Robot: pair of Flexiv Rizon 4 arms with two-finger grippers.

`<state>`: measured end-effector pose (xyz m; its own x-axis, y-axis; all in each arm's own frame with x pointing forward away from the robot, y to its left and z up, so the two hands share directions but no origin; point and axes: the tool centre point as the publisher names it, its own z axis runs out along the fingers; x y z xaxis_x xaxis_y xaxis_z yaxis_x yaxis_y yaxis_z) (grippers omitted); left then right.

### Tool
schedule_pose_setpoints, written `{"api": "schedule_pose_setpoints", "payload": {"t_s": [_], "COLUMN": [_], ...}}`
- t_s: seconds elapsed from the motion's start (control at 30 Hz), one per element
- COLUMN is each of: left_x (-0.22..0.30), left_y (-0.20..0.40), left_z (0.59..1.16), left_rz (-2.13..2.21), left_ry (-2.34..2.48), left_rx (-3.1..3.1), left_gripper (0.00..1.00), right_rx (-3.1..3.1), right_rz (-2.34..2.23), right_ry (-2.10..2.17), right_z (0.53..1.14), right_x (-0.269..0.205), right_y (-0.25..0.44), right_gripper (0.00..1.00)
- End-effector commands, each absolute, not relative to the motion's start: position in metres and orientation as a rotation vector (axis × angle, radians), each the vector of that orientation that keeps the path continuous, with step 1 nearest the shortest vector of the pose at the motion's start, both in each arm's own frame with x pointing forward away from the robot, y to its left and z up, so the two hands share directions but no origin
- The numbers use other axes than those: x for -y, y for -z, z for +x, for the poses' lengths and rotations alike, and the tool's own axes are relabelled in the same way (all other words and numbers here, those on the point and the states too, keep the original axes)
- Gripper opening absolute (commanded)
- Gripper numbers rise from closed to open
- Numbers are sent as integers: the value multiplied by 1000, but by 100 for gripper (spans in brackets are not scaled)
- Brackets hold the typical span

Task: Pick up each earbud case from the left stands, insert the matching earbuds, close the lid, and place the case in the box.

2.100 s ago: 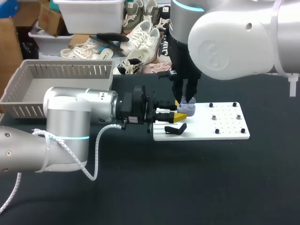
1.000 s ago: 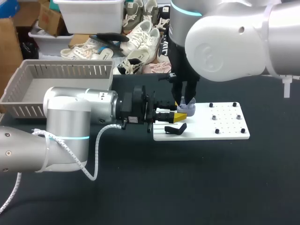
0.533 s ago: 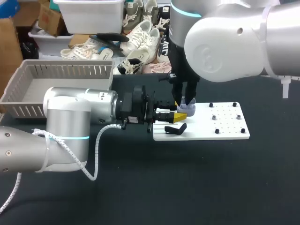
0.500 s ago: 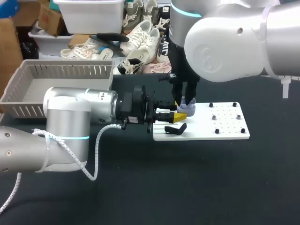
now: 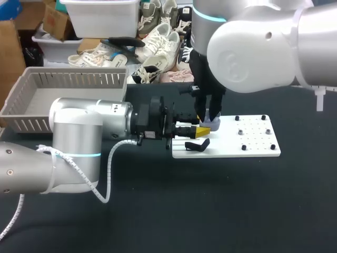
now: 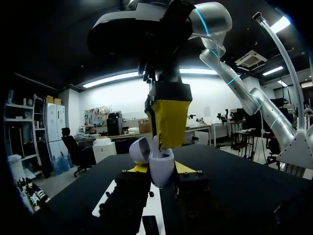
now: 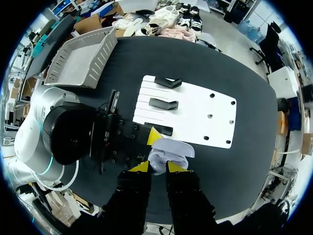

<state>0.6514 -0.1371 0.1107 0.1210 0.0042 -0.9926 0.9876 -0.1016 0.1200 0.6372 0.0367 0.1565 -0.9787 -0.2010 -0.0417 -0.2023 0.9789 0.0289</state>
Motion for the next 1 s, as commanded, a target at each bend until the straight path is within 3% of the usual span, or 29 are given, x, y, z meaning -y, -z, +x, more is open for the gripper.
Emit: {"api": "schedule_pose_setpoints", "payload": {"t_s": [0.03, 0.2, 0.23, 0.3, 0.77, 0.83, 0.87, 1.0], "left_x": [136, 136, 136, 136, 136, 136, 136, 136], "left_y": [-111, -111, -111, -111, -111, -111, -111, -111], "left_z": [650, 650, 650, 650, 650, 650, 650, 650], "left_rz": [1341, 1341, 1341, 1341, 1341, 1341, 1341, 1341], "left_ry": [1181, 1181, 1181, 1181, 1181, 1181, 1181, 1181], "left_rx": [-1079, -1079, -1079, -1079, -1079, -1079, -1079, -1079], "left_gripper": [0, 0, 0, 0, 0, 0, 0, 0], "right_rx": [-3097, -3099, -3099, -3096, -3023, -3006, -3003, -2980], "right_rz": [-317, -320, -319, -316, -163, -69, -25, 125], "right_ry": [-40, -29, -28, -32, -92, -98, -107, -91], "right_z": [640, 640, 640, 640, 640, 649, 654, 671], "right_x": [-37, -37, -37, -37, -14, -6, -2, 8], "right_y": [-156, -155, -155, -155, -189, -192, -192, -188], "right_gripper": [0, 0, 5, 27, 49, 94, 100, 100]}}
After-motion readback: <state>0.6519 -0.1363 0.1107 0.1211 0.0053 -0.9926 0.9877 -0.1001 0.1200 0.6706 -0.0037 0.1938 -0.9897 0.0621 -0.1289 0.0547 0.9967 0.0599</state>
